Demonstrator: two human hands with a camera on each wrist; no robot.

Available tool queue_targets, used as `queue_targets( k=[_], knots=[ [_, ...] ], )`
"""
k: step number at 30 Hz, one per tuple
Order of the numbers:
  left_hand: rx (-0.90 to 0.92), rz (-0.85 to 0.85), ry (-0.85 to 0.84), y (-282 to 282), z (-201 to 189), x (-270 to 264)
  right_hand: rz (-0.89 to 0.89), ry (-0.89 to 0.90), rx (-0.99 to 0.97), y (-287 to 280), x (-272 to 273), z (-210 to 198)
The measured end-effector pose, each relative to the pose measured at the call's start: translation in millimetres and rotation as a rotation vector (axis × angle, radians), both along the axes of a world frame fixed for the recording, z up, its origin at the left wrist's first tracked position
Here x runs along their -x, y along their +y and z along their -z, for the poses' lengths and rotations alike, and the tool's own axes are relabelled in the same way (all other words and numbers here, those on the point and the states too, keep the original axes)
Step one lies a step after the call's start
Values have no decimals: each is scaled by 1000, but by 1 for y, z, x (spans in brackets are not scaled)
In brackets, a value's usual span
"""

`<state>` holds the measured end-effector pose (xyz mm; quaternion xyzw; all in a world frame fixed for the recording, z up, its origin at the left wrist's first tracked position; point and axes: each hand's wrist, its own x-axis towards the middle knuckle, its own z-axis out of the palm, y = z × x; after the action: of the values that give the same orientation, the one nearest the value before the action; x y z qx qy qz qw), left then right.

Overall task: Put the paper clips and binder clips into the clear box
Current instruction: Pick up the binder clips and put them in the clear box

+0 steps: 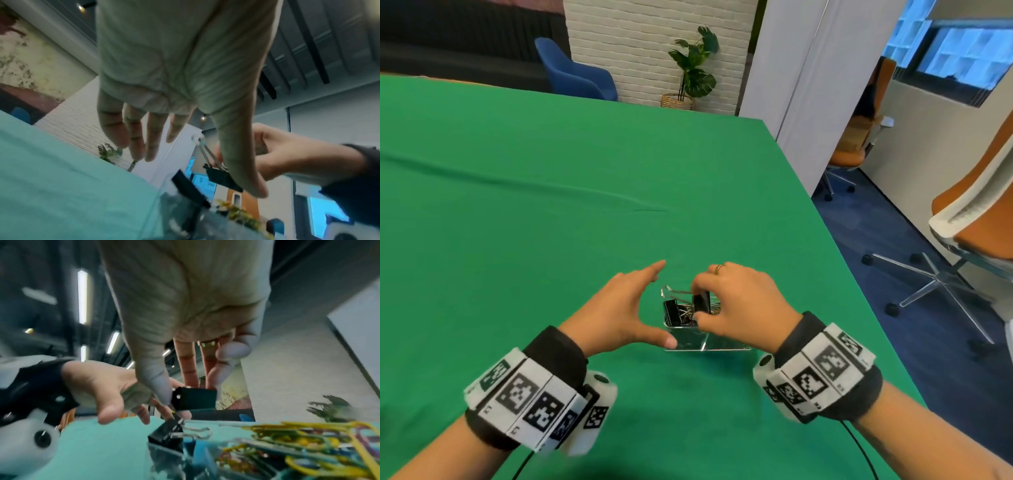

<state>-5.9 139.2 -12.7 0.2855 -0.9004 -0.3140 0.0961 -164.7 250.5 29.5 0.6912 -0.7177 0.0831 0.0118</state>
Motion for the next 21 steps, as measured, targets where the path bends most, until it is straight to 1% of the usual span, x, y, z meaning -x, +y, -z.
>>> queue_targets(
  k=[1, 3, 9, 13, 16, 21],
  knots=[
    [15, -10, -35, -2, 2, -2, -23, 63, -38, -2, -3, 3],
    [46, -20, -84, -1, 10, 1, -55, 118, -80, -5, -7, 8],
    [111, -38, -67, 8, 33, 20, -28, 118, -159, -1, -10, 14],
    [155, -45, -43, 8, 33, 24, 15, 123, -202, 1, -9, 14],
    [178, -35, -62, 9, 31, 24, 5, 125, -215, 1, -7, 14],
    [150, -28, -69, 10, 27, 25, -2, 121, -232, 1, -7, 17]
  ],
)
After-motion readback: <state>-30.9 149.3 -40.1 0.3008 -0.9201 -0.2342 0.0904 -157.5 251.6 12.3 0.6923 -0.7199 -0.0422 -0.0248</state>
